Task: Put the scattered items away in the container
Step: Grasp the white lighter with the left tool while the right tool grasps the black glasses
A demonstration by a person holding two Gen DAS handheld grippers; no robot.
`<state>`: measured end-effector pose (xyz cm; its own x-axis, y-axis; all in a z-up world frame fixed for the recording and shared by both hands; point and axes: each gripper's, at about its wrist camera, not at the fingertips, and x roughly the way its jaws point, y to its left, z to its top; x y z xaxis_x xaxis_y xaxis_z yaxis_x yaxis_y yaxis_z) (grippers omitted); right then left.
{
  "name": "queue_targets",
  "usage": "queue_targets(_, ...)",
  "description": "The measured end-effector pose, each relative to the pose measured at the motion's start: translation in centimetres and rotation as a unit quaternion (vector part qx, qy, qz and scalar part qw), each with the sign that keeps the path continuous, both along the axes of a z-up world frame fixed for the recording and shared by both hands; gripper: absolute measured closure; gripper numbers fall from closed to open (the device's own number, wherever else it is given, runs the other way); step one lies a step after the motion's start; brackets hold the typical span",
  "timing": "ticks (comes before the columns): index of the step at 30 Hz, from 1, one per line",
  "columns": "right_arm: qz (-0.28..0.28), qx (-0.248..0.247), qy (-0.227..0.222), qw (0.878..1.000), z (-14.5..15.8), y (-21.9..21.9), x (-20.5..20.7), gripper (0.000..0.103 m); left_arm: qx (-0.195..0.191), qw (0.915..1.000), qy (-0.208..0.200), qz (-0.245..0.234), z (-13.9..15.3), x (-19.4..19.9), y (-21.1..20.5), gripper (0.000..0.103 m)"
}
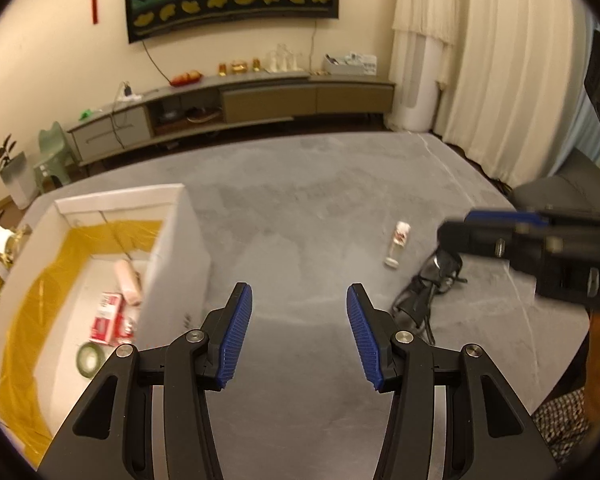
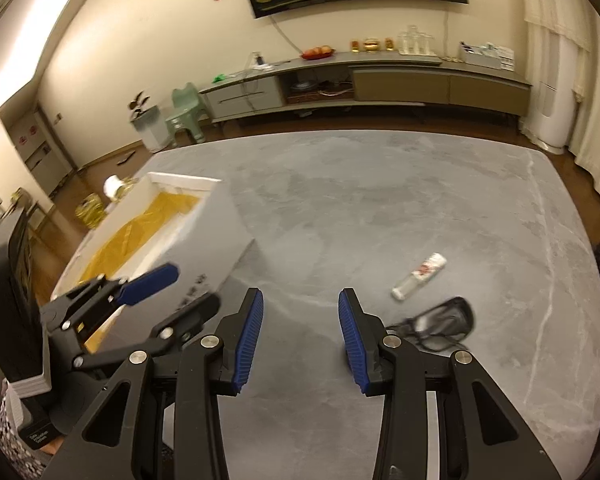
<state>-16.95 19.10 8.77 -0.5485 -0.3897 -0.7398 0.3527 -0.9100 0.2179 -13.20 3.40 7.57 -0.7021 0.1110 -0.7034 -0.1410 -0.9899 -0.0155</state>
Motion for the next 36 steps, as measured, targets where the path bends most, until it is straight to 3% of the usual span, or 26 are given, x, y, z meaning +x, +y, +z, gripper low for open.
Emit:
queue_targets(7,-0.047,-0.004,-0.039,0.998,-2.6,3.8,-2.6,0.062,-0.002,0.9997,-0.016,-0.018,-1.4,-0.4,1.9,0.051)
queue_targets(12,-0.058,-0.002,-0.057,0.997,-4.3,4.8,-3.6,0.062,0.016,0.9985,-0.033,-0.040,-2.5,-1.0,3.0,0.051)
queue_targets(20,-0.086,-0.020,-0.105,0.991,-8.2,6.6,-7.0,0.062,0.008,0.9971,-0.058,-0.049,-4.6,-1.7,4.7,0.051)
queue_targets(27,-0.118,0.009,-0.136,0.984,-11.6,6.2,-12.3,0.062,0.026,0.9964,-0.072,-0.038,-5.0,-2.7,3.7,0.051)
queue_targets(32,-0.094,0.036,-0.131,0.986,-12.6,4.2,-13.2,0.062,0.037,0.9959,-0.076,-0.032,-5.0,-3.0,2.7,0.051)
queue_targets(34,-0.082,0.047,-0.128,0.987,-12.9,3.4,-13.5,0.063,0.039,0.9958,-0.077,-0.030,-4.9,-3.2,2.5,0.051)
queue_targets(36,-0.071,0.058,-0.126,0.988,-13.3,2.5,-13.8,0.072,0.043,0.9956,-0.078,-0.030,-4.9,-3.3,2.3,0.051)
